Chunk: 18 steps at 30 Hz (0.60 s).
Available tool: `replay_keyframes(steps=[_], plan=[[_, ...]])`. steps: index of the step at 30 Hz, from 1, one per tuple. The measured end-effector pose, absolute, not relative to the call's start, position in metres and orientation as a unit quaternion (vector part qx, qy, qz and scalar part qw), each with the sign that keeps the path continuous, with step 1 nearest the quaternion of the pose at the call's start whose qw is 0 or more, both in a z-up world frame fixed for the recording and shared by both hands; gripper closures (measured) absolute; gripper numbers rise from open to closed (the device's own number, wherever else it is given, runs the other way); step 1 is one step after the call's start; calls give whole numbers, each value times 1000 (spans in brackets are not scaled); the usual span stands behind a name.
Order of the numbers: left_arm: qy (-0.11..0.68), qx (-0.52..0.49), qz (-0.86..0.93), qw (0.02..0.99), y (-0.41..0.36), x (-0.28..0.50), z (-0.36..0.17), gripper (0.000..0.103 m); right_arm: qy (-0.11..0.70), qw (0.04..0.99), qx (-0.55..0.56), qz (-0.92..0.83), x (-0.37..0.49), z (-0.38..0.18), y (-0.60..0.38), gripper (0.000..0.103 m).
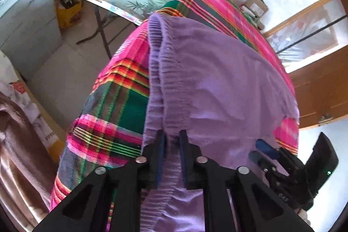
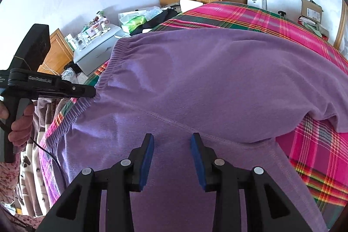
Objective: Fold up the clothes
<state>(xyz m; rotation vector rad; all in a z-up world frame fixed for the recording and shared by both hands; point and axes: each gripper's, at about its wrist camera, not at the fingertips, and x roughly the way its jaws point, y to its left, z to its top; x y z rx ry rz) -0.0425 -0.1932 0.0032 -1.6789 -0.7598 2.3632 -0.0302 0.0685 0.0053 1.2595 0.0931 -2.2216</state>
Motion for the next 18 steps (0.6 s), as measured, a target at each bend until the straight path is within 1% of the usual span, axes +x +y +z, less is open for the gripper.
replay_keyframes(steps=[1,11,13,15,18], plan=[[-254,-556,788,70,-194,-42,3,94,32,289,472,-832,-31,5,69,67],[-266,-529,804,46,-202,-39,3,98,9,285,470,-835,-31,4,72,67],[-251,-522,815,23,-204,-39,4,103,8,285,469,-836,-31,3,71,66],[-239,-517,822,3,-206,-38,5,103,8,284,468,-837,-30,3,70,65],[-259,-518,815,12,-211,-38,4,103,11,285,465,-838,-29,3,69,64]])
